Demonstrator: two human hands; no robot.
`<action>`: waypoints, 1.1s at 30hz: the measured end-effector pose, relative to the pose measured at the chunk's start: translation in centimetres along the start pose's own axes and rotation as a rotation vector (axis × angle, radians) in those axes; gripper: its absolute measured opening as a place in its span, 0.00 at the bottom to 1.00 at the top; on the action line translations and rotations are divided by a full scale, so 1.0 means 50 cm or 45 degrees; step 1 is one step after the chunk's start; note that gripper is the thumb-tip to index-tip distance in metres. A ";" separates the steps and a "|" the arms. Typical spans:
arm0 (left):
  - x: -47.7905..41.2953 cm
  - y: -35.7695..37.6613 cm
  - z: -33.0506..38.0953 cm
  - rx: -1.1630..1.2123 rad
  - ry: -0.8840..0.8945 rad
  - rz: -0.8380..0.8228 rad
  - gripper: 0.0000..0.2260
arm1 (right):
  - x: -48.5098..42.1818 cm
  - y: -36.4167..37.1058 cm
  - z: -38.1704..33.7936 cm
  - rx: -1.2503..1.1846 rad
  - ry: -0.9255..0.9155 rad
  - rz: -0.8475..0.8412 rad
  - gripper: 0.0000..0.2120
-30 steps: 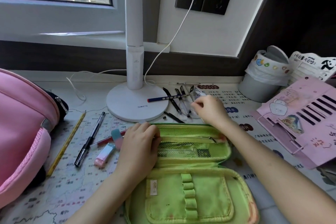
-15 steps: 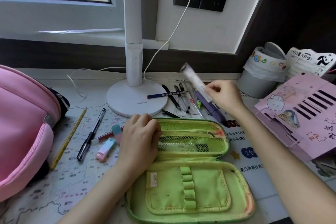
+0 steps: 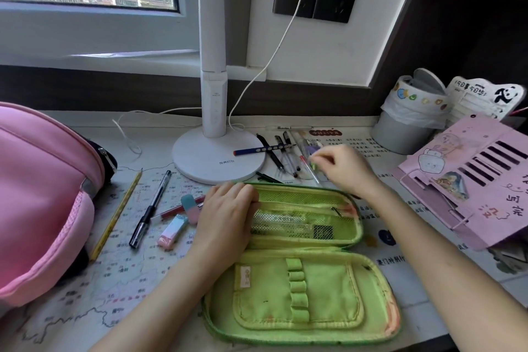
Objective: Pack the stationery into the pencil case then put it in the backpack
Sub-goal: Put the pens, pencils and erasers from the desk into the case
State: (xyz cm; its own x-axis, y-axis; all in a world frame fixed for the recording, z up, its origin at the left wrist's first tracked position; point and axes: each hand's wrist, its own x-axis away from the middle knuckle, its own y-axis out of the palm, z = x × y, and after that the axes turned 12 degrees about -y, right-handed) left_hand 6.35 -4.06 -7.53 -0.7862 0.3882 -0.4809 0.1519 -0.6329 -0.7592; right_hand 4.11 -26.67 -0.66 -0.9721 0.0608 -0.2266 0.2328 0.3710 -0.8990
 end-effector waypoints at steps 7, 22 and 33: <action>0.002 0.002 0.004 -0.008 -0.051 -0.062 0.03 | -0.006 0.037 0.123 0.516 0.217 -0.110 0.09; 0.006 -0.019 0.014 0.004 0.169 0.136 0.05 | 0.053 -0.043 -0.029 0.132 -0.378 -0.331 0.12; 0.006 -0.016 0.011 0.027 0.172 0.058 0.03 | 0.059 -0.011 -0.065 -0.264 -0.242 -0.578 0.11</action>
State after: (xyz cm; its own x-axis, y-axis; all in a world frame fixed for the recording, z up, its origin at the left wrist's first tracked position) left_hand 5.67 -3.81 -6.82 -0.6907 0.4447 -0.5702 0.1717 -0.6651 -0.7267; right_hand 1.01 -23.66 0.38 -0.9468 -0.3101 0.0865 -0.2390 0.4973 -0.8340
